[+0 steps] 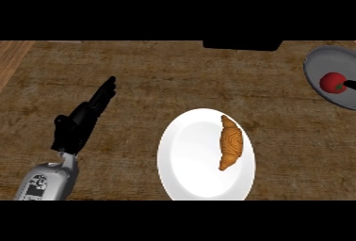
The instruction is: Pick the tomato from the plate and place it in the pan
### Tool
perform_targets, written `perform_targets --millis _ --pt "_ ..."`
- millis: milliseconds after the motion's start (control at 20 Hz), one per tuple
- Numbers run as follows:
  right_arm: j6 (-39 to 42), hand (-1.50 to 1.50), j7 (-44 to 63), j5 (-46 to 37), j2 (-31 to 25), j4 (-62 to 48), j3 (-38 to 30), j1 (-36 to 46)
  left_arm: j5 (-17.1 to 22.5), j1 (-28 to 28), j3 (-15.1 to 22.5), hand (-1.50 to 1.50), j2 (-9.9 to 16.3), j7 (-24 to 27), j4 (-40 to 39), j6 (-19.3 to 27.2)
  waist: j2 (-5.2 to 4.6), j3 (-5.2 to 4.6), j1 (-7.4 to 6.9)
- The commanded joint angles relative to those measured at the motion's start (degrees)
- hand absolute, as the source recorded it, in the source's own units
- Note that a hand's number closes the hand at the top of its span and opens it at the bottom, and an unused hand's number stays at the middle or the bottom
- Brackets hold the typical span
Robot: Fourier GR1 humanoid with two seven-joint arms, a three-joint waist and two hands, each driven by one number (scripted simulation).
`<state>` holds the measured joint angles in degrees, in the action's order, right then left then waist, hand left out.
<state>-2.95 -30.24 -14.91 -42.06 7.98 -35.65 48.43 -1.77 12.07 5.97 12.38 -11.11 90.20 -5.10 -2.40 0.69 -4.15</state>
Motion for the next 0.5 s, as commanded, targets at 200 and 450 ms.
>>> perform_targets --millis 200,450 --pt "13.2 -1.5 -11.4 3.6 -2.4 0.7 -3.1 -8.0 0.7 0.4 -1.5 0.0 0.1 -1.2 0.2 0.3 0.84 -0.17 1.45" --pt "16.0 -1.5 -17.4 4.0 -2.9 0.8 -3.6 -12.8 -0.3 -1.6 -0.2 0.0 -0.5 -0.6 1.3 0.5 0.89 -0.14 1.13"
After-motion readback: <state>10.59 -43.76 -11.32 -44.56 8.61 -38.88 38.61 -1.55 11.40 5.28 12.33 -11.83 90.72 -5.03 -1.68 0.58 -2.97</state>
